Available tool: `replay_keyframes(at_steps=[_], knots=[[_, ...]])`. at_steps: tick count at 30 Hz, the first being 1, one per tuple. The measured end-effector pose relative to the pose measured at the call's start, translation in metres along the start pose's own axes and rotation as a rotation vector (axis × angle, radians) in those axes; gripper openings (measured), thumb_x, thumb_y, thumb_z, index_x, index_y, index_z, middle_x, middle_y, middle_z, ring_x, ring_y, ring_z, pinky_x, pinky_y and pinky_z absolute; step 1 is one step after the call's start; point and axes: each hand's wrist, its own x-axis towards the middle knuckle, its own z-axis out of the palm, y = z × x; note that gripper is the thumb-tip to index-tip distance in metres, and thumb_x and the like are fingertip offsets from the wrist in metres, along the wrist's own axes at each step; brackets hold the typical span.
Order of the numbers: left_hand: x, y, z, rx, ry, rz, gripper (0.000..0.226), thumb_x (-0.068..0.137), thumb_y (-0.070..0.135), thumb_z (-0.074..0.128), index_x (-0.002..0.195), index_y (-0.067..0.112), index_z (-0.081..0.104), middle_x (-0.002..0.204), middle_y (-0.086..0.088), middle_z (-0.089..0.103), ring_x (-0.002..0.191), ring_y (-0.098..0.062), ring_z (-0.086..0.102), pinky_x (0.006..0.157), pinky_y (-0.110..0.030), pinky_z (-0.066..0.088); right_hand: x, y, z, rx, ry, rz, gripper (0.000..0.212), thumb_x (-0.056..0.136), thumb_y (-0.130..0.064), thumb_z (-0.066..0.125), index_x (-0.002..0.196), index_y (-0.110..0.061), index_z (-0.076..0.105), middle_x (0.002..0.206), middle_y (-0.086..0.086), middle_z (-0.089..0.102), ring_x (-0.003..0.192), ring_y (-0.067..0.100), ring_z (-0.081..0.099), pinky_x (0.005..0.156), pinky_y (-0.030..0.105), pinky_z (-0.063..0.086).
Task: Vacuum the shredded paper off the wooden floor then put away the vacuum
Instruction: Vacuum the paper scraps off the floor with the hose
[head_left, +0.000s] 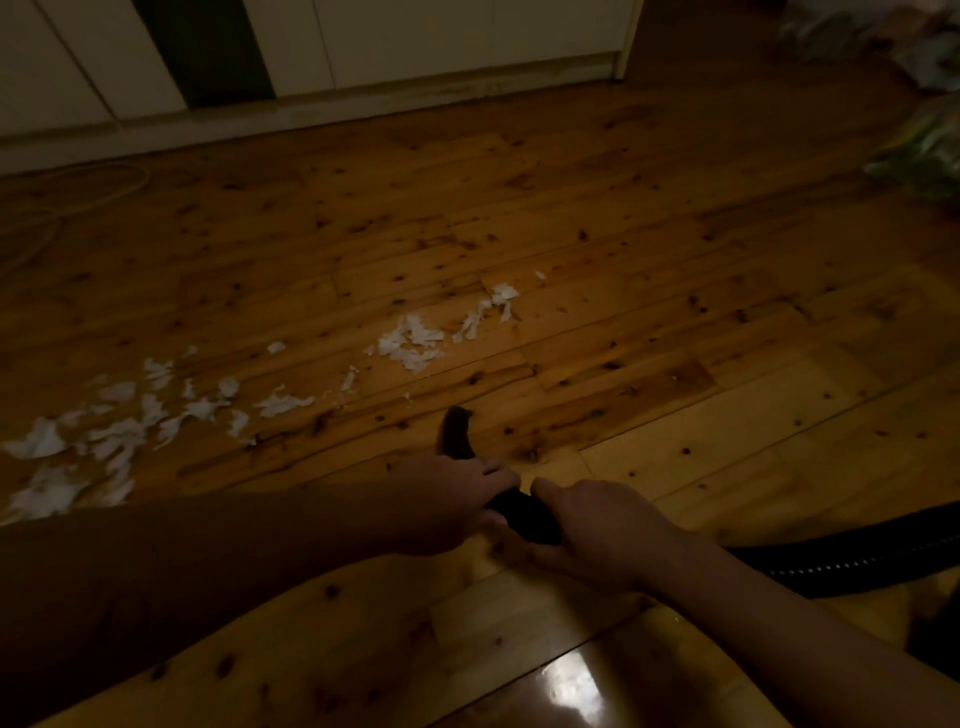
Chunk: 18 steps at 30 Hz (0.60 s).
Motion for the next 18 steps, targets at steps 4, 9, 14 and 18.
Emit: replay_keyframes(at_steps=[4, 9, 14, 18], knots=[[-0.012, -0.001, 0.008, 0.023, 0.051, 0.004, 0.044, 0.100, 0.052, 0.029, 0.136, 0.028, 0.034, 0.137, 0.003, 0.043, 0.100, -0.021, 0.056, 0.073, -0.033, 0.043, 0.001, -0.008, 0.001, -0.015, -0.010, -0.033, 0.050, 0.094, -0.055, 0.049, 0.127, -0.020, 0.039, 0.113, 0.008, 0.061, 0.100, 0.025, 0.059, 0.069, 0.029, 0.031], [-0.026, -0.009, 0.015, 0.093, 0.126, -0.023, 0.047, 0.099, 0.054, 0.027, 0.137, 0.028, 0.035, 0.135, 0.001, 0.047, 0.106, -0.022, 0.048, 0.083, -0.035, 0.042, 0.007, -0.019, 0.000, -0.016, 0.000, -0.061, 0.047, 0.094, -0.052, 0.051, 0.126, -0.019, 0.040, 0.112, 0.007, 0.062, 0.098, 0.025, 0.060, 0.068, 0.030, 0.032], [-0.035, -0.022, 0.018, 0.134, 0.186, -0.024, 0.050, 0.098, 0.056, 0.029, 0.135, 0.024, 0.039, 0.130, -0.001, 0.051, 0.113, -0.021, 0.042, 0.091, -0.034, 0.037, 0.014, -0.031, -0.003, -0.010, 0.000, -0.076, 0.045, 0.094, -0.051, 0.052, 0.124, -0.020, 0.041, 0.112, 0.006, 0.062, 0.095, 0.023, 0.059, 0.068, 0.029, 0.031], [-0.040, -0.028, 0.018, 0.005, 0.108, -0.040, 0.047, 0.098, 0.054, 0.032, 0.136, 0.025, 0.037, 0.132, -0.001, 0.047, 0.118, -0.021, 0.045, 0.096, -0.038, 0.043, 0.017, -0.038, -0.004, -0.020, -0.003, -0.083, 0.047, 0.094, -0.051, 0.052, 0.127, -0.020, 0.041, 0.114, 0.006, 0.062, 0.099, 0.023, 0.059, 0.068, 0.028, 0.030]])
